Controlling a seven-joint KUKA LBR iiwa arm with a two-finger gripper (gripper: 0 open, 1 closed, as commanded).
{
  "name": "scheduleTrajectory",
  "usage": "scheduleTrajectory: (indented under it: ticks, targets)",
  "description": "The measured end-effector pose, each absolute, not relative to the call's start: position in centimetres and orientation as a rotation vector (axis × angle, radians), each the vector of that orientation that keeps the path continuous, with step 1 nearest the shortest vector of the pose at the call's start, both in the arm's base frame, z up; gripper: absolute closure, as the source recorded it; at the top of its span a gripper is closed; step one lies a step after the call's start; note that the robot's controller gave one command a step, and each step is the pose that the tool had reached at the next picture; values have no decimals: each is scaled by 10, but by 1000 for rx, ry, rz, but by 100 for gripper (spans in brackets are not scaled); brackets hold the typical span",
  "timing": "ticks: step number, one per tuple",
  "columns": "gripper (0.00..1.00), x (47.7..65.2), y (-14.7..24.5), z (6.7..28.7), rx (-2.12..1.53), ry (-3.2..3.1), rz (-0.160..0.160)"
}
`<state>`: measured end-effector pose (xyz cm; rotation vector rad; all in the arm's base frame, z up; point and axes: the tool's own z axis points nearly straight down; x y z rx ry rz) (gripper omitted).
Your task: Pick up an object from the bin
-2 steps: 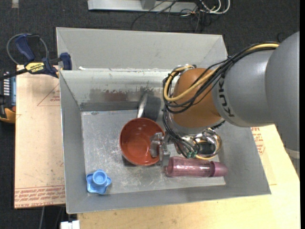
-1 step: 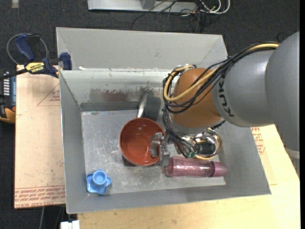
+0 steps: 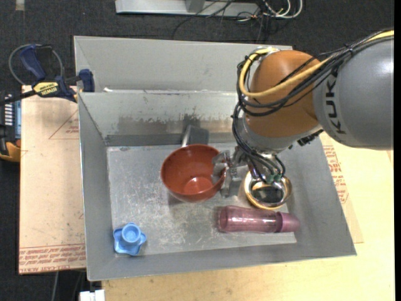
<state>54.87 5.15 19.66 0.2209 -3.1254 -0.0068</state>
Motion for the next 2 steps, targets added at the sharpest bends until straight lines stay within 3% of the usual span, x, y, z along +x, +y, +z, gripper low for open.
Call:
scheduleTrajectory:
  ticks: [1, 2]
  targets:
    - [100, 542, 69, 180, 276, -3110, -10]
    - [100, 542, 61, 302, 220, -3124, -8]
